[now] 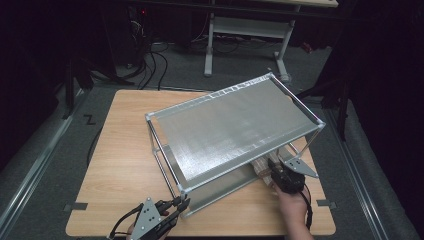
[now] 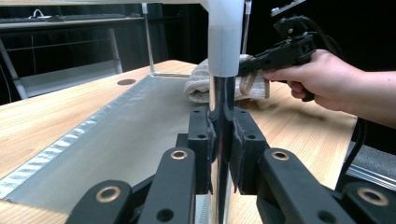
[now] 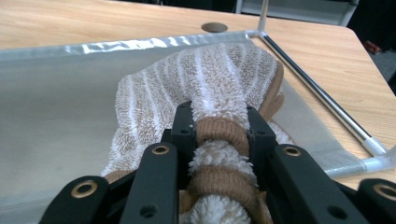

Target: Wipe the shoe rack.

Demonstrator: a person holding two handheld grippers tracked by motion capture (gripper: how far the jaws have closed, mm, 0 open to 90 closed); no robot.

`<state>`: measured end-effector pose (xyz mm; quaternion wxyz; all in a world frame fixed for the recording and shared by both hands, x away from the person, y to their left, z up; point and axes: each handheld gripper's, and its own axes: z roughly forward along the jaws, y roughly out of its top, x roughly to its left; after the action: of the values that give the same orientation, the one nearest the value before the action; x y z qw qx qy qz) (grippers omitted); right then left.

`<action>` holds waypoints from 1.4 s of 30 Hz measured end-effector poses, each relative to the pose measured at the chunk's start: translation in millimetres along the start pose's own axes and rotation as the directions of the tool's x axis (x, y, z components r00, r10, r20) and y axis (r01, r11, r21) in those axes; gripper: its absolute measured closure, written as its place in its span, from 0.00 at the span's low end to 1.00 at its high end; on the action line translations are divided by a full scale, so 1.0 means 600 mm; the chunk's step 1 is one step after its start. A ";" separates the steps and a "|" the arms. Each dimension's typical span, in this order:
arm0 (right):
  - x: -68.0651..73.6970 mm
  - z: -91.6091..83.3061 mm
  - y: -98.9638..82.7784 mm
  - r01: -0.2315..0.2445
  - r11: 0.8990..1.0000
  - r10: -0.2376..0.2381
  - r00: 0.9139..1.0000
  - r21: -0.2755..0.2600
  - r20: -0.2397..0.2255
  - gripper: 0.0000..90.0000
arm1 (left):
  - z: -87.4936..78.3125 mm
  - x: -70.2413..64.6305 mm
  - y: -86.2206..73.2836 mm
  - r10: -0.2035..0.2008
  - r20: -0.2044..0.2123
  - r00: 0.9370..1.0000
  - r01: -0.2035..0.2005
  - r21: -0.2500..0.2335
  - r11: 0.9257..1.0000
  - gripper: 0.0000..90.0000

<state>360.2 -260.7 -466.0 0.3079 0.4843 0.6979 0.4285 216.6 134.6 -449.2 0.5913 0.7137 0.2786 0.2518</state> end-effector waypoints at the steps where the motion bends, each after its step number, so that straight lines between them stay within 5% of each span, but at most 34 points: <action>1: 0.003 -0.004 0.000 0.002 1.000 -0.002 1.000 -0.004 -0.001 0.80 | 0.000 0.000 0.000 -0.001 -0.001 1.000 0.001 -0.001 1.000 0.89; 19: 0.047 -0.062 -0.025 0.008 0.997 -0.013 0.998 -0.080 -0.069 0.79 | -0.001 0.012 -0.002 -0.010 -0.018 1.000 0.010 0.000 1.000 0.88; 27: 0.049 -0.067 -0.029 0.005 0.997 -0.011 0.998 -0.083 -0.067 0.79 | 0.001 0.027 -0.001 -0.025 -0.041 0.999 0.024 -0.004 1.000 0.88; 42: 0.045 -0.111 -0.026 -0.003 0.982 -0.007 0.999 -0.191 -0.051 0.80 | 0.005 0.050 0.002 -0.037 -0.073 0.997 0.035 -0.026 0.999 0.88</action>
<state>288.3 -257.9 -450.8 0.3350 0.4407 0.6618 0.5056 240.3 152.8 -447.7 0.5940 0.6914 0.3097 0.2706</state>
